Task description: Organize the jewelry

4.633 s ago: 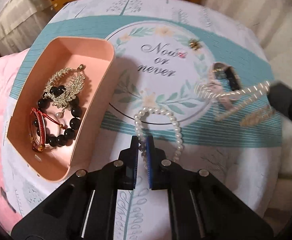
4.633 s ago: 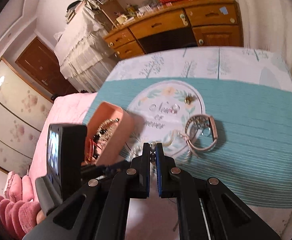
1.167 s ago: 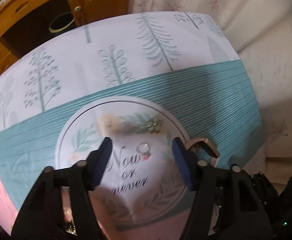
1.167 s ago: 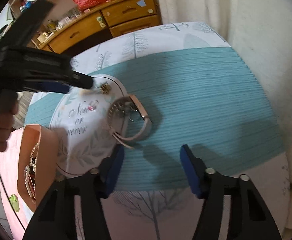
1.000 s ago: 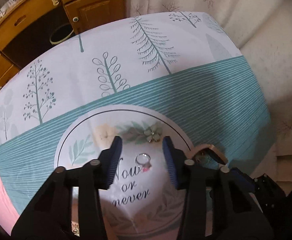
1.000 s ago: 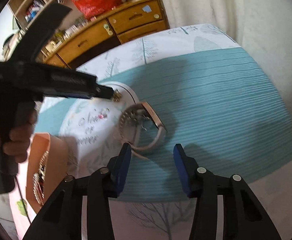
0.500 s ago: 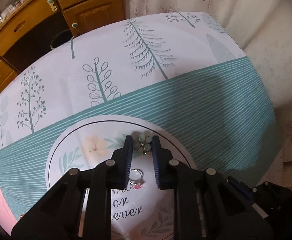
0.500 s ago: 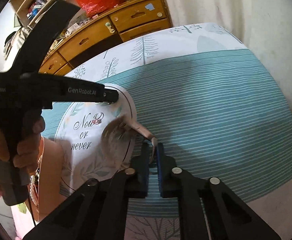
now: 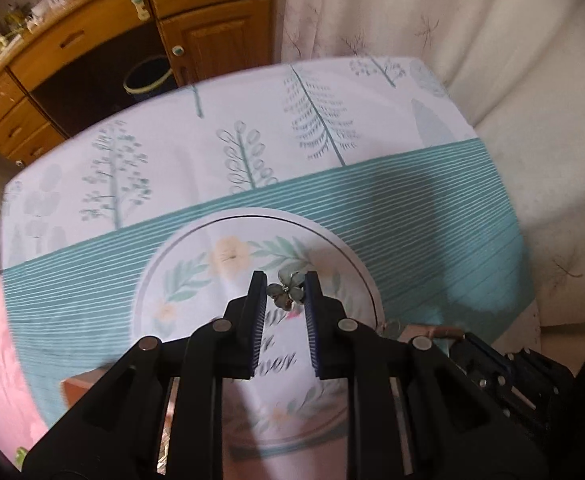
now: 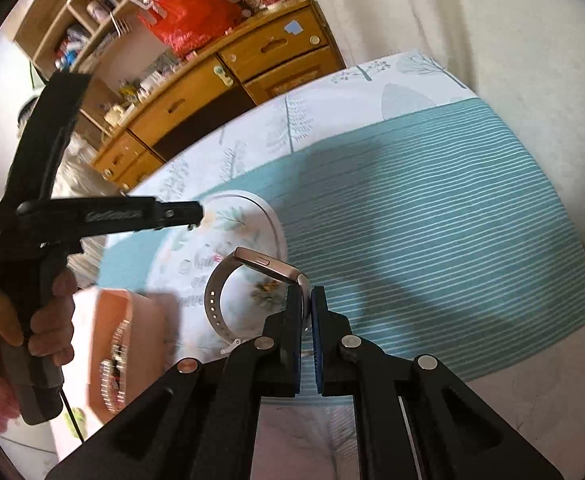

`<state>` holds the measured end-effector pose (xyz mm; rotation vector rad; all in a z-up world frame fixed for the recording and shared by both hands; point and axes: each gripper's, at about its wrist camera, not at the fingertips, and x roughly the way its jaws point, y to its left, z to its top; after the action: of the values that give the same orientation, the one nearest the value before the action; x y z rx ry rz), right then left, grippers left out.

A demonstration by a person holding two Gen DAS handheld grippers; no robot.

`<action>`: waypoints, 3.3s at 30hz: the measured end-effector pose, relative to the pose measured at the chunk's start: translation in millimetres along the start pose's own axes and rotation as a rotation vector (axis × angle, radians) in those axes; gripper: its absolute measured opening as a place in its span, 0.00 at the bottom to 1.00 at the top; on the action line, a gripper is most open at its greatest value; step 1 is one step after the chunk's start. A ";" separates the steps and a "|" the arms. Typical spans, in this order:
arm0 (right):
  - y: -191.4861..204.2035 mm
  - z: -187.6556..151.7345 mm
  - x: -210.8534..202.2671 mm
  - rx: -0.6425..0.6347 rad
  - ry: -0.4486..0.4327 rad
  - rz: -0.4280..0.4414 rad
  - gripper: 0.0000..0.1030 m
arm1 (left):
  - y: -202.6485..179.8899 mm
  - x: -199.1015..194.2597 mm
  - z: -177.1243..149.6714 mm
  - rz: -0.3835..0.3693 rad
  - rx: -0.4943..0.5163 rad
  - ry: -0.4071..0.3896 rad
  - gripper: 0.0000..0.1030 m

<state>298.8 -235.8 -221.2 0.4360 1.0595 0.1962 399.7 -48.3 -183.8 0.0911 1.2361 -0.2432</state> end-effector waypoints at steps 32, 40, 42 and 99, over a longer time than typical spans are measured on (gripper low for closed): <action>188.4 -88.9 -97.2 0.009 -0.135 0.049 0.06 | 116.1 -162.3 -138.5 -0.096 0.168 -0.112 0.16; 251.2 -145.5 -83.7 0.048 -0.151 0.031 0.06 | 131.1 -151.3 -145.7 -0.159 0.287 -0.053 0.18; 258.8 -154.2 -76.2 0.065 -0.135 0.026 0.07 | 130.9 -144.9 -145.9 -0.141 0.299 -0.020 0.33; 22.3 -32.4 -15.4 -0.691 -0.015 0.007 0.68 | -33.9 -4.8 -172.3 0.075 -0.338 0.024 0.64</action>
<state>264.2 -213.2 -212.6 -0.1821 0.9087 0.5415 231.2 -46.1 -233.8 -0.1516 1.2795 0.0337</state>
